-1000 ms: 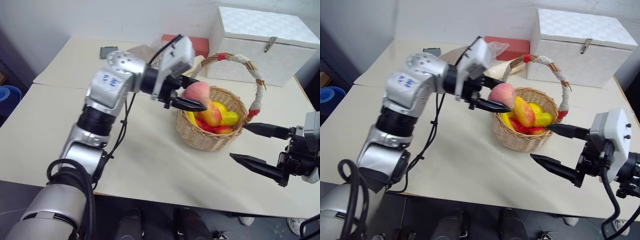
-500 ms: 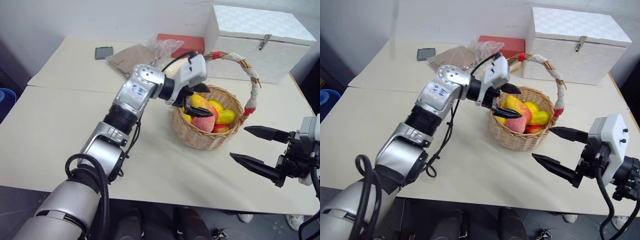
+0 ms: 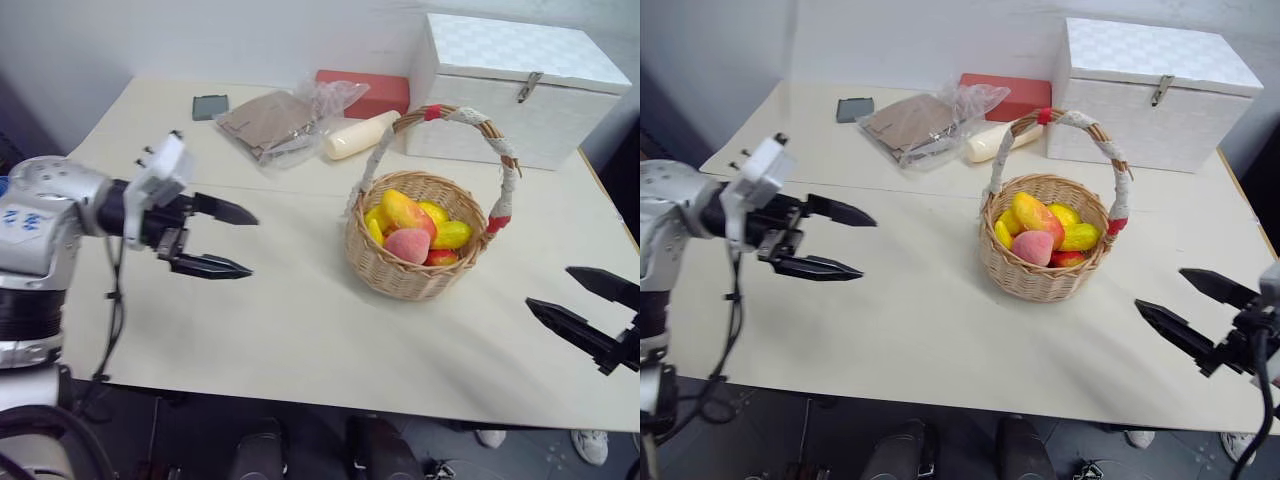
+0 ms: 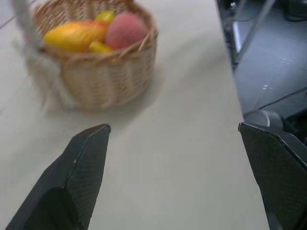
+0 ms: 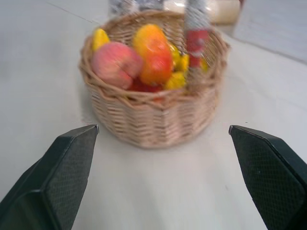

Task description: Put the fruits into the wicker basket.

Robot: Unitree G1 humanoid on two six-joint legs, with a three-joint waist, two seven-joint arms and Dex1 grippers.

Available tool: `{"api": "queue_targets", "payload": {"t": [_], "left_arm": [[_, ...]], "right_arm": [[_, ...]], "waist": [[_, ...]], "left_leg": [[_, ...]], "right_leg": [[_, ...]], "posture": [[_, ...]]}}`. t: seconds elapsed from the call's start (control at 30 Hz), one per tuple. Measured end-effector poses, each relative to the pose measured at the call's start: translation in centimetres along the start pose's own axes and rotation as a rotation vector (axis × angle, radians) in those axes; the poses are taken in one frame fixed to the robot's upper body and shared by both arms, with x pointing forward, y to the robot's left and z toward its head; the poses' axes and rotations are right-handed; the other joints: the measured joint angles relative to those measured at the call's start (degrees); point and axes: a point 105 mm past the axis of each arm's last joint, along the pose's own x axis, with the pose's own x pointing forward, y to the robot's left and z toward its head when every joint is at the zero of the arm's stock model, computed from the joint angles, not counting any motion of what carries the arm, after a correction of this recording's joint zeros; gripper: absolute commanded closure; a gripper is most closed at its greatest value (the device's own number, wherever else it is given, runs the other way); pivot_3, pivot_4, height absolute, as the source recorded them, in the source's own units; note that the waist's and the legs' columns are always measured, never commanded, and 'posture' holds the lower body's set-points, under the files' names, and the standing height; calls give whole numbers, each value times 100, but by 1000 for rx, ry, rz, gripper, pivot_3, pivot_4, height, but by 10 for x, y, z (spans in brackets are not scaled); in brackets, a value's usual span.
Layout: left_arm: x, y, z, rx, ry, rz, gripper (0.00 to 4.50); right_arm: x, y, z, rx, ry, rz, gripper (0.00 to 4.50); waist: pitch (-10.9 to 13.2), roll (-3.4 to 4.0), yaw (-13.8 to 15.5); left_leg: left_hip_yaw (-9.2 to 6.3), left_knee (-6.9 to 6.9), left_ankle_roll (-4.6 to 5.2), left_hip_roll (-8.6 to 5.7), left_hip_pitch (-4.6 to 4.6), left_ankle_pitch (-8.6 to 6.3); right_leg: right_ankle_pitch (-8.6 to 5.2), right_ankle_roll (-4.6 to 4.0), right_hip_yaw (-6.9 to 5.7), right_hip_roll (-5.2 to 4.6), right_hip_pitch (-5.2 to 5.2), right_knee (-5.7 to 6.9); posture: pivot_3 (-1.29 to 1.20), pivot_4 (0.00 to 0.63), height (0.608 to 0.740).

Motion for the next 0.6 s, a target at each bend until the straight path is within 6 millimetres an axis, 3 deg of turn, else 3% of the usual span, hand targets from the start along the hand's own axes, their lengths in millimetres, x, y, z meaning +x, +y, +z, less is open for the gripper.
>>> {"api": "queue_targets", "payload": {"t": [0.17, 0.4, 0.5, 0.6], "left_arm": [[16, 10, 7, 17, -74, 65, 18], [71, 0, 25, 66, -189, -16, 18], [79, -2, 30, 78, -203, -23, 18], [87, -6, 33, 89, -217, -39, 18]], "right_arm": [[22, -2, -1, -6, -39, 4, 0], [87, -15, -4, 39, -133, -105, 0], [103, -25, -5, 54, -146, -179, 0], [115, -26, 7, 70, -212, -193, 0]], "waist": [[-2, -3, -48], [1, 3, -88], [1, 4, -73], [2, 5, -68]], "left_leg": [[1, 1, 4, -3, 2, 0], [15, 6, -37, 1, -5, 23], [19, 3, -43, 2, -10, 28], [19, 2, -44, 5, -10, 28]], "right_leg": [[2, 3, -2, -12, 4, 4], [2, 3, 5, 16, -21, 21], [2, 3, 5, 23, -29, 21], [2, 3, 4, 25, -28, 19]], "posture": [[0, 150, 740], [0, 150, 740], [0, 150, 740], [0, 150, 740]]}}
